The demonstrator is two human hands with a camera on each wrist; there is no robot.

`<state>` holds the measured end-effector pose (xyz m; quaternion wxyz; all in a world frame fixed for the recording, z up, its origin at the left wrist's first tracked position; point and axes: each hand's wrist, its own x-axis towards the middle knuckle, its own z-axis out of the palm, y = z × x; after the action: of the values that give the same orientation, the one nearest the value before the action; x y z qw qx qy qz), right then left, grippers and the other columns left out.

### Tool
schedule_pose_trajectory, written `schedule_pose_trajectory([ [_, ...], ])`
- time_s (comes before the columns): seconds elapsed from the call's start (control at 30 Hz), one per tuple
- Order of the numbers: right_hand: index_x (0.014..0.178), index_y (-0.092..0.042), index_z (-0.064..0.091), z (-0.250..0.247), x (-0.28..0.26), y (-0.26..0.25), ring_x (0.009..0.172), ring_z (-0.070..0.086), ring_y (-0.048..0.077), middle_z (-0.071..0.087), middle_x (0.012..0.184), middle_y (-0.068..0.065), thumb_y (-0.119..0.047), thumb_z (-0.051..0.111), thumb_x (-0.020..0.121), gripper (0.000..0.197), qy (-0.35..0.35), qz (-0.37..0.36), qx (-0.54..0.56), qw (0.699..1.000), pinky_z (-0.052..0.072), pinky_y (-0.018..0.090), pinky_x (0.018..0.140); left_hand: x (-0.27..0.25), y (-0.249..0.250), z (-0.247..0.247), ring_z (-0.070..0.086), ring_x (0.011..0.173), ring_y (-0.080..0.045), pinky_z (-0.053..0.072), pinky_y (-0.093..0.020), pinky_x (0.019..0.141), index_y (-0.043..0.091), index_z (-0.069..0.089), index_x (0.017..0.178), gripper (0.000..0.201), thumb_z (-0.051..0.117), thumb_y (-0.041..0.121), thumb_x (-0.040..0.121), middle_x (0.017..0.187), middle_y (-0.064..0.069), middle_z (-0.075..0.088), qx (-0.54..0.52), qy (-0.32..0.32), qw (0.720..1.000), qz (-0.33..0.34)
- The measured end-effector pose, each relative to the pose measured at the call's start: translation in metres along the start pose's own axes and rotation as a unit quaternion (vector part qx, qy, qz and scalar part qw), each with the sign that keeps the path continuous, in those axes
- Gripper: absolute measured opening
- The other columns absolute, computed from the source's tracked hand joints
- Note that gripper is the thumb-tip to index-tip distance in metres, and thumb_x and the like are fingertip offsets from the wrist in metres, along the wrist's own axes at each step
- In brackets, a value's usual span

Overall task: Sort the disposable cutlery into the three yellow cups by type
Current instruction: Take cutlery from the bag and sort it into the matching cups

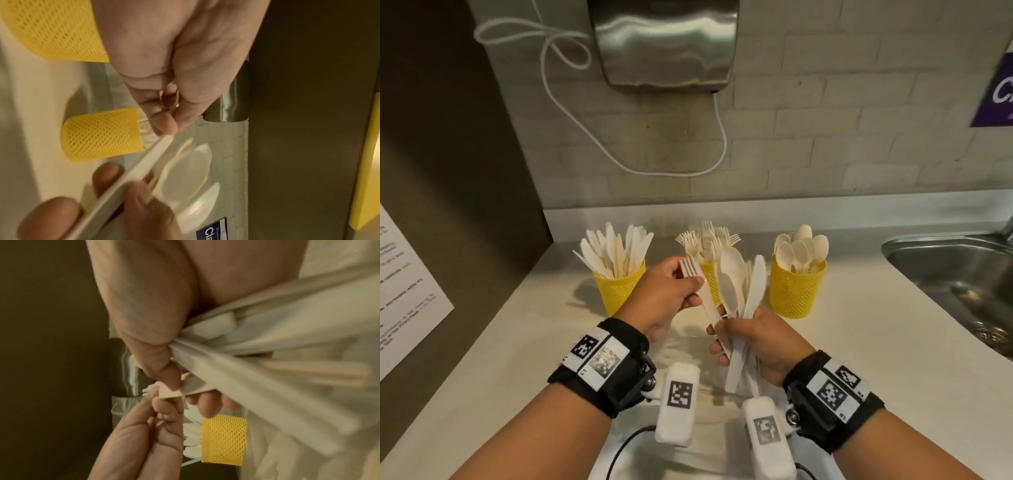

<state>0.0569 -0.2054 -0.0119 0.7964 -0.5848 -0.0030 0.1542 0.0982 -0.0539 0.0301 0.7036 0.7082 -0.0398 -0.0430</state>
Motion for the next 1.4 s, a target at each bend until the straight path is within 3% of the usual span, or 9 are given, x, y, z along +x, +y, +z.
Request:
schedule_pose_trajectory([
  [0.27,0.079,-0.014,0.057,-0.022,0.002,0.004,0.047,0.052,0.019,0.059,0.064,0.008,0.001,0.048,0.086,0.019,0.050,0.046,0.227,0.972,0.046,0.026,0.049,0.041,0.057,-0.009,0.055,0.067,-0.012,0.049,-0.024,0.061,0.023,0.056,0.094,0.022,0.052,0.002,0.090,0.082,0.001,0.060,-0.026,0.127,0.978,0.165],
  [0.43,0.085,-0.013,0.054,-0.032,-0.001,-0.002,0.046,0.050,0.018,0.057,0.062,0.007,0.002,0.046,0.086,0.017,0.067,0.008,0.213,0.975,0.044,0.027,0.048,0.072,0.062,-0.006,0.062,0.101,-0.018,0.055,-0.034,0.084,0.041,0.050,0.118,0.040,0.050,0.011,0.092,0.114,0.000,0.057,0.149,0.121,0.949,0.248],
  [0.63,0.090,-0.009,0.052,-0.034,-0.008,-0.006,0.046,0.049,0.020,0.057,0.063,0.010,0.006,0.047,0.085,0.017,0.059,-0.006,0.185,0.981,0.044,0.029,0.048,0.103,0.022,0.014,0.052,0.116,-0.026,0.038,-0.028,0.094,0.027,0.049,0.132,0.040,0.046,0.015,0.094,0.128,-0.009,0.056,0.344,0.075,0.907,0.229],
  [0.8,0.090,-0.009,0.054,-0.036,-0.010,-0.008,0.045,0.049,0.018,0.056,0.061,0.008,-0.001,0.058,0.073,0.020,0.044,0.004,0.160,0.986,0.045,0.027,0.048,0.107,-0.003,0.021,0.030,0.130,-0.029,0.024,-0.039,0.107,0.027,0.063,0.119,0.030,0.050,0.025,0.092,0.140,-0.001,0.043,0.553,0.043,0.805,0.209],
  [0.9,0.092,-0.010,0.053,-0.035,-0.009,-0.009,0.044,0.046,0.017,0.052,0.058,0.006,-0.004,0.063,0.069,0.026,0.052,0.007,0.128,0.990,0.044,0.026,0.046,0.083,0.012,0.022,0.032,0.128,-0.025,0.026,-0.034,0.107,0.024,0.058,0.126,0.037,0.053,0.018,0.090,0.138,-0.004,0.039,0.439,0.074,0.861,0.243],
  [0.97,0.091,-0.010,0.053,-0.033,-0.008,-0.009,0.044,0.045,0.016,0.050,0.058,0.005,-0.005,0.065,0.068,0.026,0.046,0.017,0.100,0.994,0.042,0.025,0.045,0.060,0.025,0.025,0.049,0.110,-0.020,0.040,-0.030,0.099,0.030,0.051,0.131,0.047,0.059,0.014,0.087,0.128,0.000,0.044,0.316,-0.038,0.925,0.208],
  [1.07,0.084,-0.012,0.054,-0.025,-0.007,-0.009,0.042,0.045,0.014,0.049,0.057,0.004,-0.005,0.063,0.076,0.014,0.009,0.038,0.055,0.998,0.042,0.023,0.043,0.034,0.034,0.030,0.054,0.094,-0.013,0.049,-0.025,0.085,0.045,0.032,0.138,0.075,0.073,0.027,0.077,0.125,0.011,0.040,0.390,-0.224,0.880,0.150],
  [1.13,0.083,-0.011,0.054,-0.020,-0.006,-0.007,0.042,0.046,0.014,0.050,0.057,0.004,-0.002,0.058,0.083,0.010,-0.010,0.053,0.036,0.998,0.043,0.023,0.043,0.032,0.034,0.027,0.055,0.089,-0.011,0.050,-0.024,0.081,0.040,0.040,0.135,0.073,0.076,0.031,0.073,0.119,0.012,0.041,0.435,-0.231,0.856,0.155],
  [1.4,0.113,0.001,0.050,-0.012,-0.007,-0.003,0.050,0.058,0.022,0.062,0.073,0.013,-0.007,0.061,0.072,0.043,-0.077,0.074,0.095,0.990,0.051,0.030,0.047,0.027,0.030,0.001,0.055,0.066,-0.007,0.049,-0.016,0.054,0.013,0.059,0.087,0.014,0.068,0.005,0.080,0.079,-0.001,0.059,0.259,-0.161,0.947,0.102],
])
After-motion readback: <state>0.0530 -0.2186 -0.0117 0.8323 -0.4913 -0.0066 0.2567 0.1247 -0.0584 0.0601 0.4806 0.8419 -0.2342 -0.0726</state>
